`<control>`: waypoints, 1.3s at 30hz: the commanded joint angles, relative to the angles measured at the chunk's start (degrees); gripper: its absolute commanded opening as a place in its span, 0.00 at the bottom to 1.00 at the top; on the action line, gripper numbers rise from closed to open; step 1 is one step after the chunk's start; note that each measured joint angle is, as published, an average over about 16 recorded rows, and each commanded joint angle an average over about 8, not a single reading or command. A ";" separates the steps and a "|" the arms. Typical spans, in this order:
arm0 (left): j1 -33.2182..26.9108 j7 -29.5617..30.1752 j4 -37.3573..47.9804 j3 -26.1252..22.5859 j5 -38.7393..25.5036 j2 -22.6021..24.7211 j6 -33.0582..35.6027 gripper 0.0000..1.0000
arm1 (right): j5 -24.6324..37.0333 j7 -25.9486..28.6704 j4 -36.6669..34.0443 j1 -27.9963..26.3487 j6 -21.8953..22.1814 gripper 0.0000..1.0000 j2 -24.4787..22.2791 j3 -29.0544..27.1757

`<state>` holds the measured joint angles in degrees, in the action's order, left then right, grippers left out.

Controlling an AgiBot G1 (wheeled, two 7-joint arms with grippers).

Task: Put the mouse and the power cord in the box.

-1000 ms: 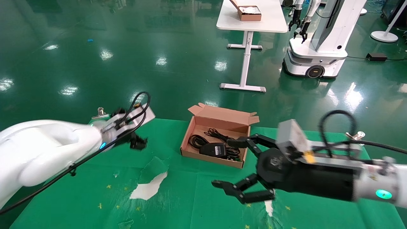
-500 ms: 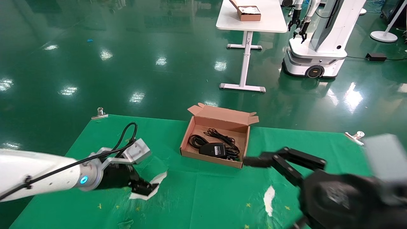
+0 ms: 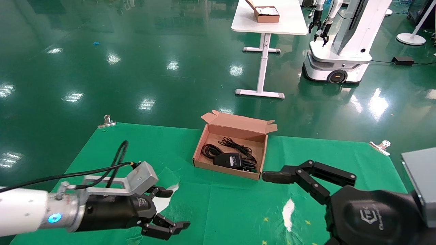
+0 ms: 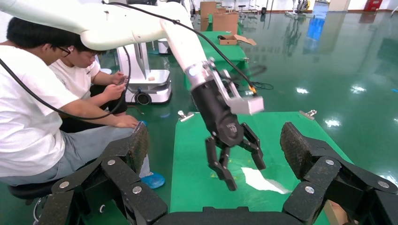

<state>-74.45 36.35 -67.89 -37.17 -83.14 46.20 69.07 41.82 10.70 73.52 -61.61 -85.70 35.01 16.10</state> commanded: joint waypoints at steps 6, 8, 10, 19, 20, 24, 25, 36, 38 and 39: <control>4.08 -8.10 -1.80 6.69 13.06 -3.54 5.26 1.00 | -0.02 -0.02 0.00 -0.01 0.01 1.00 -0.01 0.03; 5.23 -10.38 -2.31 8.58 16.74 -4.53 6.74 1.00 | -0.03 -0.02 0.00 -0.01 0.01 1.00 -0.02 0.04; 6.40 -12.70 -2.82 10.49 20.48 -5.55 8.25 1.00 | -0.03 -0.03 0.00 -0.01 0.02 1.00 -0.02 0.05; 11.50 -22.84 -5.07 18.86 36.82 -9.97 14.83 1.00 | -0.06 -0.04 0.00 -0.02 0.03 1.00 -0.03 0.09; 11.99 -23.85 -5.29 19.68 38.43 -10.39 15.47 1.00 | -0.07 -0.05 0.00 -0.01 0.02 1.00 -0.05 0.08; 13.56 -26.55 -6.00 22.34 43.63 -11.77 17.50 1.00 | -0.12 -0.05 0.03 0.03 0.00 1.00 -0.08 0.05; 13.77 -26.83 -6.09 22.69 44.30 -11.95 17.77 1.00 | -0.13 -0.05 0.04 0.03 -0.01 1.00 -0.09 0.05; 13.60 -26.39 -6.01 22.29 43.53 -11.77 17.52 1.00 | -0.11 -0.05 0.01 0.02 0.01 1.00 -0.07 0.07; 13.54 -26.32 -5.98 22.18 43.33 -11.71 17.44 1.00 | -0.11 -0.05 0.00 0.02 0.01 1.00 -0.07 0.08; 13.51 -26.29 -5.96 22.14 43.24 -11.69 17.40 1.00 | -0.11 -0.05 0.00 0.02 0.01 1.00 -0.06 0.08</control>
